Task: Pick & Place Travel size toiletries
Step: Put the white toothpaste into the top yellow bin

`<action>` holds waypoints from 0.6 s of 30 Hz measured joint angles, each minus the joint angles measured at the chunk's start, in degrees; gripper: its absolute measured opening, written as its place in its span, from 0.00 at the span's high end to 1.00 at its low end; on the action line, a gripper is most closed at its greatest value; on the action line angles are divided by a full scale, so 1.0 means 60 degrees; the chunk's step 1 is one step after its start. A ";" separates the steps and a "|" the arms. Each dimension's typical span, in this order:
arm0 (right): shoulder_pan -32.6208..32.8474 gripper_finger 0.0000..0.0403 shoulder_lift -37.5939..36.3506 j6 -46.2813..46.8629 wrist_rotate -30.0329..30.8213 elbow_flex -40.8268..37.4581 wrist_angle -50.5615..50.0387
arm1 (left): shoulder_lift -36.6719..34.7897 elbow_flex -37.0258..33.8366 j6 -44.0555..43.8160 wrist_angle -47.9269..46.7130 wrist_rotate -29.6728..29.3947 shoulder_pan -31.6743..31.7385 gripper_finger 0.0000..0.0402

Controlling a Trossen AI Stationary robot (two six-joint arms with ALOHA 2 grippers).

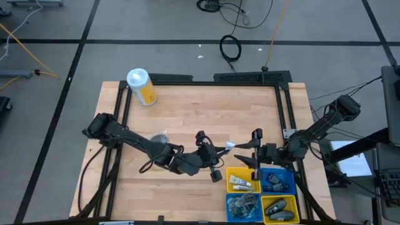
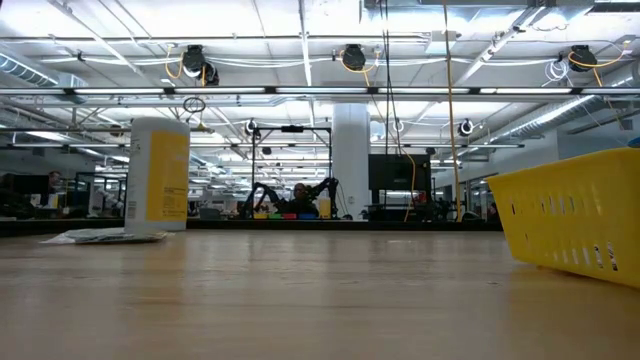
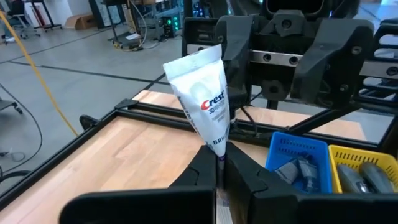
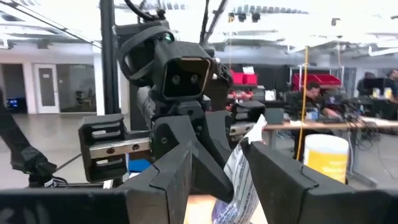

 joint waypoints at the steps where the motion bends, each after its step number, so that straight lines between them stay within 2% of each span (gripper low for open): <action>1: 0.0011 0.63 0.0000 -0.0159 -0.0149 0.0000 0.0133 | 0.0000 0.0000 0.0003 0.0035 0.0008 -0.0002 0.98; 4: 0.0144 0.63 0.0000 -0.0681 -0.0396 0.0000 0.0617 | 0.0000 0.0004 0.0022 0.0051 0.0018 -0.0002 0.97; 8: 0.0177 0.63 -0.0007 -0.1186 0.0021 0.0000 0.0927 | 0.0007 0.0004 0.0098 -0.0021 0.0027 -0.0005 0.99; 13: 0.0141 0.63 -0.0007 -0.1354 0.0032 0.0000 0.1167 | 0.0007 0.0004 0.0098 -0.0078 0.0009 -0.0005 0.97; 18: -0.0036 0.63 -0.0011 -0.1107 0.0053 0.0000 0.0848 | 0.0007 0.0004 0.0098 -0.0074 -0.0014 -0.0005 0.99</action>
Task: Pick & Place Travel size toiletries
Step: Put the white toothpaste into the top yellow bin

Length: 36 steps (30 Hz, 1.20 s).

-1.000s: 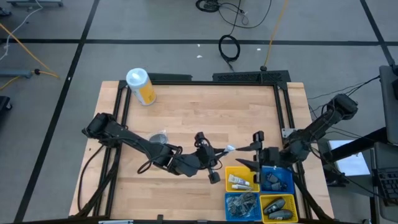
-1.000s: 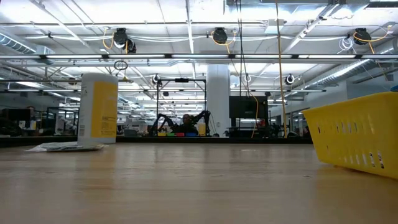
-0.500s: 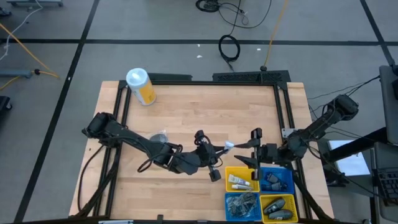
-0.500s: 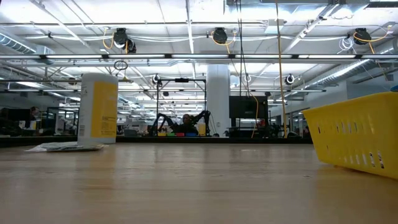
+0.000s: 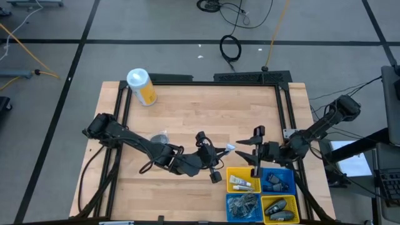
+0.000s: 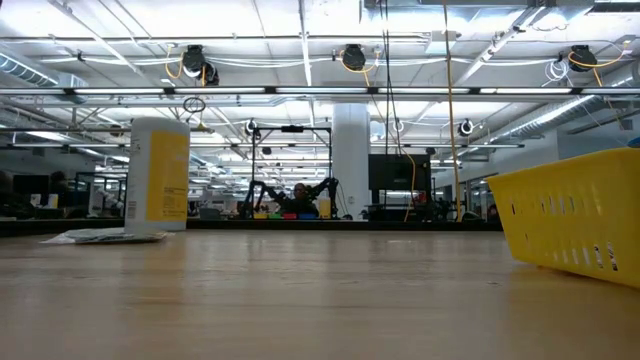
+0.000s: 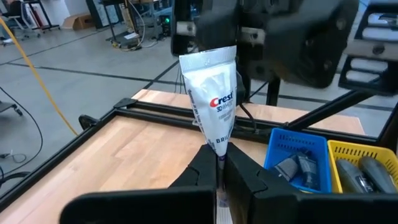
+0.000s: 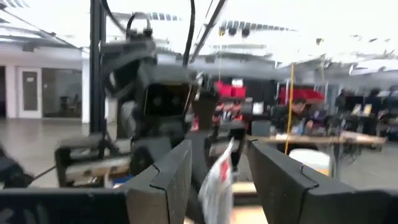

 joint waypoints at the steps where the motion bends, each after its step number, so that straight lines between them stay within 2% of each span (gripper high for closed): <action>1: -0.0070 0.63 0.0000 0.0251 -0.0013 0.0000 -0.0259 | 0.0000 0.0000 -0.0002 0.0000 0.0000 0.0000 0.99; 6: -0.0515 0.63 0.0011 0.1635 -0.0093 0.0000 -0.1365 | 0.0000 0.0000 -0.0010 -0.0012 -0.0087 0.0000 0.97; 12: -0.0656 0.63 0.0007 0.1921 -0.0126 0.0000 -0.1447 | 0.0000 0.0000 -0.0018 0.0018 -0.0070 0.0004 0.98; 17: -0.0660 0.73 0.0007 0.1914 -0.0177 0.0000 -0.1434 | 0.0000 0.0000 -0.0015 0.0009 -0.0079 0.0011 0.98; 23: -0.0671 0.96 0.0007 0.1840 -0.0848 0.0000 -0.1475 | 0.0000 0.0000 -0.0015 -0.0007 -0.0051 -0.0015 0.97; 28: -0.0671 0.97 0.0007 0.1888 -0.0840 0.0000 -0.1488 | 0.0000 0.0000 -0.0062 -0.0038 -0.0025 -0.0007 0.93; 36: -0.0671 0.99 0.0007 0.1857 -0.0851 0.0000 -0.1572 | 0.0000 0.0000 -0.0102 -0.0151 -0.0025 0.0004 0.92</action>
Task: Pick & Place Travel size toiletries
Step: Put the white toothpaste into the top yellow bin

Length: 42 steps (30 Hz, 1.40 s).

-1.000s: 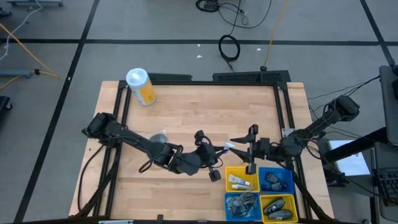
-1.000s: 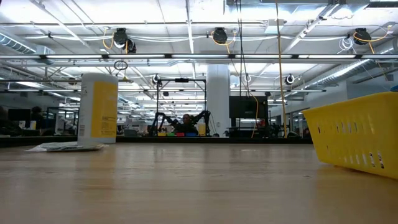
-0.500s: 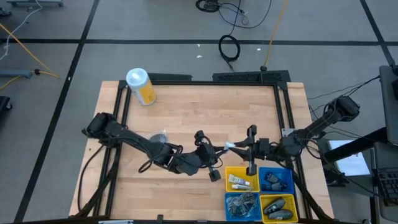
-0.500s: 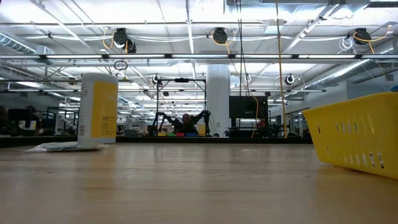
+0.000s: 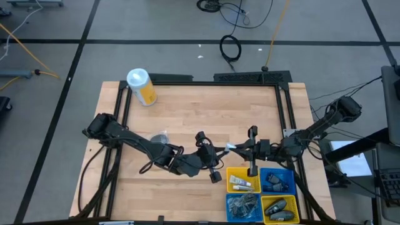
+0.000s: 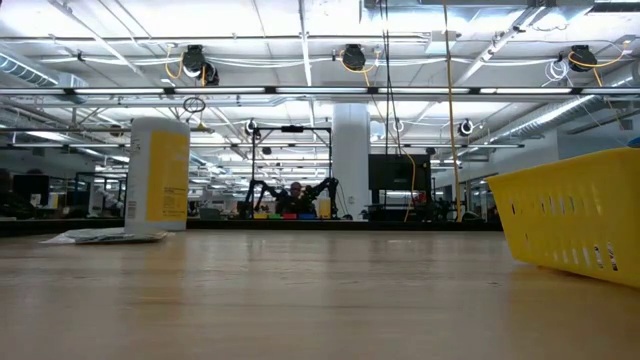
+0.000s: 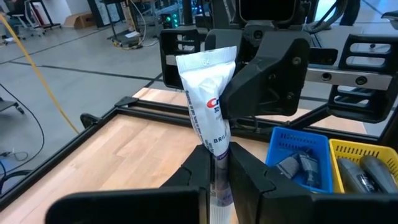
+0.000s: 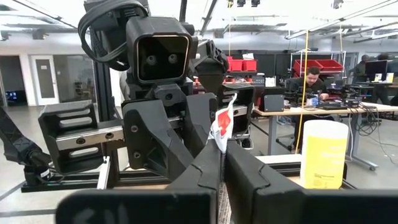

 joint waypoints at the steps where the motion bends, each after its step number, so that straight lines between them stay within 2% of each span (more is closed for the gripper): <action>1: 0.0000 1.00 0.0000 0.0008 -0.0004 0.0000 -0.0025 | 0.0000 0.0000 -0.0004 -0.0017 0.0010 -0.0002 0.92; 10: 0.0018 1.00 0.0000 0.0027 -0.0025 0.0000 -0.0067 | -0.0007 0.0000 -0.0004 -0.0059 0.0337 -0.0011 0.89; 19: 0.0196 1.00 -0.0062 0.0027 -0.0016 0.0000 -0.0128 | -0.0007 -0.0007 0.0183 -0.0084 0.0470 -0.0017 0.62; 23: 0.0445 1.00 -0.0234 0.0107 0.0008 0.0000 -0.0627 | -0.0116 -0.0007 0.0357 -0.0398 0.0427 -0.0066 0.52; 27: 0.0679 1.00 -0.0607 0.0961 0.0004 0.0003 -0.2131 | -0.0461 -0.0007 0.0268 -0.1265 0.0317 -0.0159 0.48; 36: 0.1368 1.00 -0.0856 0.4015 -0.0106 0.0004 -0.5667 | -0.1014 -0.0007 -0.0853 -0.4133 0.0700 -0.0399 0.48; 42: 0.1624 1.00 -0.0849 0.5566 -0.1073 0.0004 -0.7082 | -0.1016 -0.0007 -0.2523 -0.6386 0.1119 -0.0386 0.48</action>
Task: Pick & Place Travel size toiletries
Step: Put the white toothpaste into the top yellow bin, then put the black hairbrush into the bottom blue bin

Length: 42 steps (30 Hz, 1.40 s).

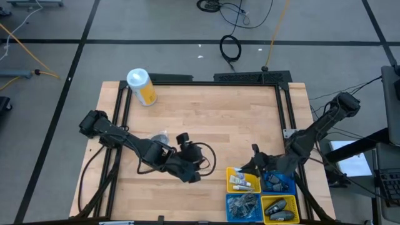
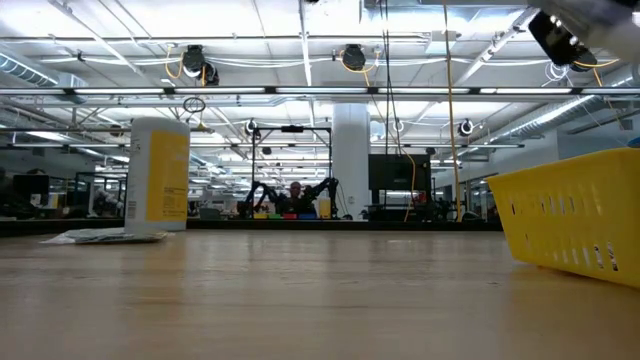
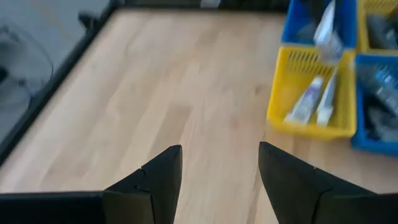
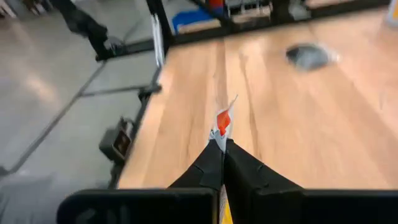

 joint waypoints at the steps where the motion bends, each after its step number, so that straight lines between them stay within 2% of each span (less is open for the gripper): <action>1: 0.0027 1.00 -0.0003 0.0193 -0.0032 0.0000 -0.0251 | 0.0000 0.0000 -0.0287 -0.0327 0.0053 0.0000 0.48; 9: 0.0019 1.00 0.0113 0.1574 -0.1252 0.0000 -0.1569 | 0.0000 0.0000 -0.1737 -0.2668 0.0189 -0.0002 0.48; 14: 0.0019 1.00 0.0125 0.1984 -0.1681 0.0000 -0.2252 | 0.0004 0.0000 -0.2359 -0.3638 0.0860 0.0036 0.48; 22: 0.0019 1.00 0.0149 0.2251 -0.1706 0.0000 -0.2895 | 0.0004 0.0000 -0.3057 -0.4519 0.1146 0.0036 0.48; 28: 0.0019 1.00 0.0172 0.1850 -0.1719 -0.0001 -0.3268 | 0.0006 -0.0096 -0.3199 -0.4910 0.1447 0.0036 0.48; 31: 0.0016 0.99 0.0171 0.1765 -0.2021 -0.0003 -0.3247 | 0.0007 -0.0207 -0.3272 -0.4931 0.1732 0.0036 0.48; 36: 0.0019 0.91 0.0171 0.1578 -0.2184 -0.0004 -0.3315 | 0.0015 -0.0449 -0.3470 -0.4938 0.1959 0.0036 0.48; 42: 0.0016 0.74 0.0171 0.1245 -0.2174 -0.0002 -0.3313 | 0.0015 -0.0740 -0.3643 -0.4956 0.2128 0.0036 0.48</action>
